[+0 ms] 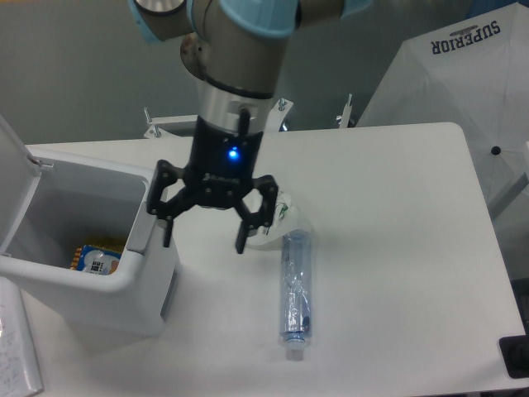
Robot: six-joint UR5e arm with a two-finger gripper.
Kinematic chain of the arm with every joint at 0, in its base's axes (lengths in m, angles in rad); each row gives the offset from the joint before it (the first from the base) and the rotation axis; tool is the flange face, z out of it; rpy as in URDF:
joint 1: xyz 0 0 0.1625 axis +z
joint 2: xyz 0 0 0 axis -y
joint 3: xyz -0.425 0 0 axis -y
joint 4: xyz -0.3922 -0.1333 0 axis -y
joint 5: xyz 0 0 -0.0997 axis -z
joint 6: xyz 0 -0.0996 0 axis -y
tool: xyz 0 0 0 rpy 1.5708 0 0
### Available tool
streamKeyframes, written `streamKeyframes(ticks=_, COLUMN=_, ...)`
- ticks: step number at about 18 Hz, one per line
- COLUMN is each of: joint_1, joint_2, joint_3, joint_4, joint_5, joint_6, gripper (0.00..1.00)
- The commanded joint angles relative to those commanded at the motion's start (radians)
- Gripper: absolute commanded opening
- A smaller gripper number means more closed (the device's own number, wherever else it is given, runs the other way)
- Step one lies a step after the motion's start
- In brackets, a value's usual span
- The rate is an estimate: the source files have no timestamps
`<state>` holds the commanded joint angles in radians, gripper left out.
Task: Open the trash can
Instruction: 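Lift the gripper away from the open trash can toward the blue tube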
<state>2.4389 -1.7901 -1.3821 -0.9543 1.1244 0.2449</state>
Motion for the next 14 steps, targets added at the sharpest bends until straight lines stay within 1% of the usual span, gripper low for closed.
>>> streamKeyframes(ticks=2, joint_1=0.015, joint_2=-0.017, joint_3=0.003, joint_4=0.015, joint_5=0.006, joint_6=0.123, gripper=1.00)
streamKeyframes(ticks=4, joint_1=0.035, joint_2=-0.038, joint_3=0.000, joint_4=0.016, joint_5=0.032, joint_6=0.238, gripper=1.00)
streamKeyframes(ticks=7, joint_1=0.069, joint_2=-0.069, joint_3=-0.015, joint_4=0.020, joint_5=0.133, joint_6=0.374, gripper=1.00)
streamKeyframes(ticks=10, joint_1=0.071, joint_2=-0.130, joint_3=-0.002, joint_4=0.017, joint_5=0.205, joint_6=0.511, gripper=1.00)
streamKeyframes(ticks=12, joint_1=0.077, joint_2=-0.176, joint_3=0.020, joint_4=0.014, joint_5=0.265, joint_6=0.579, gripper=1.00)
streamKeyframes(ticks=14, joint_1=0.086, joint_2=-0.207, joint_3=0.029, joint_4=0.011, joint_5=0.313, joint_6=0.644, gripper=1.00)
